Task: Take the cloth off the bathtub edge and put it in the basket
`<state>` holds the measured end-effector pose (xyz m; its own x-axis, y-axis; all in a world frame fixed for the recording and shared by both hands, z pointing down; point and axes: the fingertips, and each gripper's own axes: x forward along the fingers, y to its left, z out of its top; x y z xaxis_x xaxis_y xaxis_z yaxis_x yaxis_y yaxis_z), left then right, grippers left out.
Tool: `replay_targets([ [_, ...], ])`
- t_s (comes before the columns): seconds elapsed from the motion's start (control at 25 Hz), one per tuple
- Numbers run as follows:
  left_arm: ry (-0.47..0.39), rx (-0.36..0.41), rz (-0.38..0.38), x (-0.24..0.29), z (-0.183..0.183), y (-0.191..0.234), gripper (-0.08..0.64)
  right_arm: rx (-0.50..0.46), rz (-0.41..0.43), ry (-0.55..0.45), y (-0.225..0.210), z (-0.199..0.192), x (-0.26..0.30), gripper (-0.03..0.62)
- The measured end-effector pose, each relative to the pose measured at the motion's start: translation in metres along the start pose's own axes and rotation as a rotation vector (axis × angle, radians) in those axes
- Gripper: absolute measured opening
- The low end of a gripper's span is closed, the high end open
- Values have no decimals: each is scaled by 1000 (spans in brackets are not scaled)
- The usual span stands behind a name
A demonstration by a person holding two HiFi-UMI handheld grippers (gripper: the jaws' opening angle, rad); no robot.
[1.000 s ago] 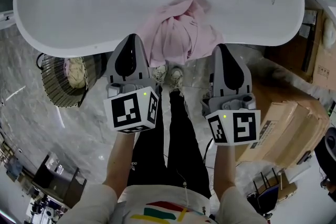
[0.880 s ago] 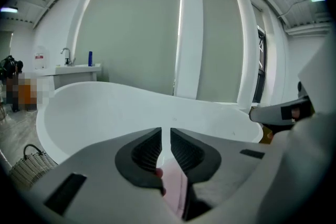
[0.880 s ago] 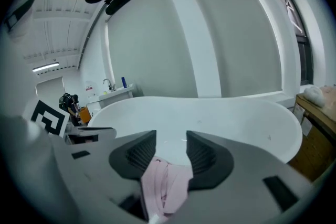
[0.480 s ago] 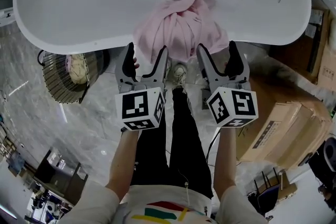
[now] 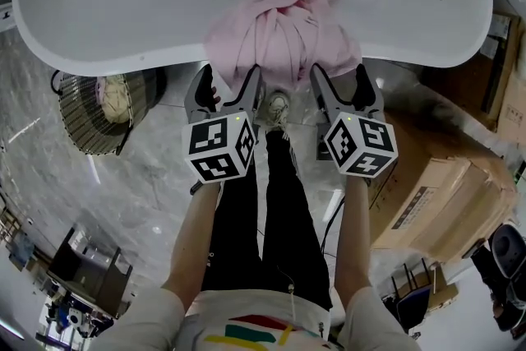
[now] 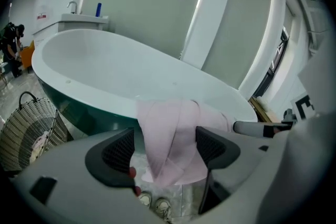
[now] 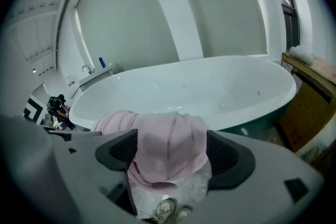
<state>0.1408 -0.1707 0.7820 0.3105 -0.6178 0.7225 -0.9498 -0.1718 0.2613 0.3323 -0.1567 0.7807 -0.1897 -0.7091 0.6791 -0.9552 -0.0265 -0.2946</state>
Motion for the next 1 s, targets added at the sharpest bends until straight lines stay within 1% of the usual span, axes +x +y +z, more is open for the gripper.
replay_targets([
  [0.12,21,-16,-4,5,-2,-3,351,20,-2,26,-5,-9,8,397],
  [0.24,37,-26,-19,8,-4,-4,351,56,15,43,-6,-12,15,397],
  [0.4,67,-56,-91,12,-6,-6,351,125,66,73,-4,-16,19,397],
  [0.52,82,-35,-130,14,-4,-7,351,119,108,102,-1,-16,23,396],
  [0.64,78,-22,-128,14,-4,-7,350,105,132,113,0,-15,24,396],
  [0.76,79,-20,-120,14,-4,-7,350,112,134,100,1,-15,23,393],
  [0.88,82,-21,-126,14,-4,-8,350,131,144,98,5,-15,24,375],
  [1.0,92,-24,-129,15,-4,-7,350,150,173,105,12,-14,24,320],
])
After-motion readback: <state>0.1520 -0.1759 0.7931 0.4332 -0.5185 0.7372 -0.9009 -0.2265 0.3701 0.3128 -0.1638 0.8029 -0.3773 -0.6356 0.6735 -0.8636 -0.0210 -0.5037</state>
